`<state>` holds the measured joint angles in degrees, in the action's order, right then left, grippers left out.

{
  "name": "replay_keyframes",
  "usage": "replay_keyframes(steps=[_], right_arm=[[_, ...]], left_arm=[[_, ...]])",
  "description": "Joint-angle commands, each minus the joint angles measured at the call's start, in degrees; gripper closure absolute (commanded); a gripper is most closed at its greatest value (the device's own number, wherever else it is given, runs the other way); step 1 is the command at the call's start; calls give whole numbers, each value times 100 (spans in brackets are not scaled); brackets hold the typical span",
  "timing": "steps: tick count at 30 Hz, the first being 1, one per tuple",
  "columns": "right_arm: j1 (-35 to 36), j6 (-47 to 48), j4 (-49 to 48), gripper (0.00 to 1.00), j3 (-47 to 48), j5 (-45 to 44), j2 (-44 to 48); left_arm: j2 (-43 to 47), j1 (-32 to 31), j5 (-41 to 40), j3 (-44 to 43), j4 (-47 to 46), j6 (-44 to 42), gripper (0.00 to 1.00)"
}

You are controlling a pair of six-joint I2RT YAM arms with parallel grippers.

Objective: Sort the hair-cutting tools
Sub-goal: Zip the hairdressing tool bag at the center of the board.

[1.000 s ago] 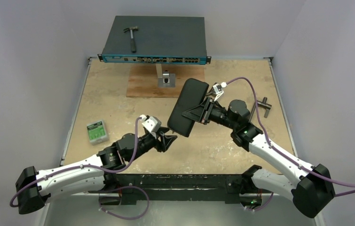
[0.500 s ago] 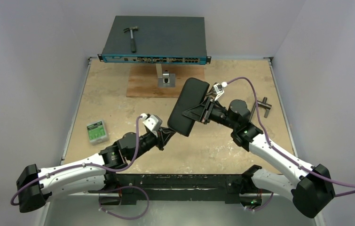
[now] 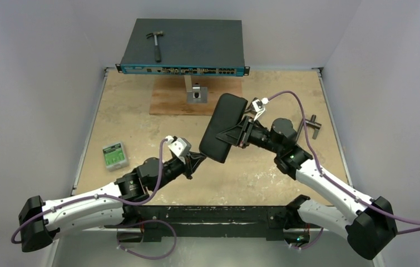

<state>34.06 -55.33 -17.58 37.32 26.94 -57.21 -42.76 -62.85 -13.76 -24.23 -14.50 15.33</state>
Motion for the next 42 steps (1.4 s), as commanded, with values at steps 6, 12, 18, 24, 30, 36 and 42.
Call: replay_keyframes(steps=[6,12,18,24,30,36,42], right_arm=[[5,1209,811,100,525,467,146],[-3,1737,1308,100,746,760,198],[9,2092,1655,100,809,1081,250],[39,2200,1706,100,675,1279,379],[101,2258,1733,100,589,1437,480],[194,2378,1895,100,599,1491,566],[228,2479,2143,100,571,1447,777]], left_arm=[[360,1,-985,-445,479,-504,100],[375,0,-1151,-650,790,-818,100],[345,1,-1031,-996,998,-1156,100],[139,1,-578,-1624,1256,-1888,100],[-57,2,-221,-2069,1106,-2599,100],[-384,1,16,-2527,889,-3347,100],[-529,1,82,-2799,772,-4068,100]])
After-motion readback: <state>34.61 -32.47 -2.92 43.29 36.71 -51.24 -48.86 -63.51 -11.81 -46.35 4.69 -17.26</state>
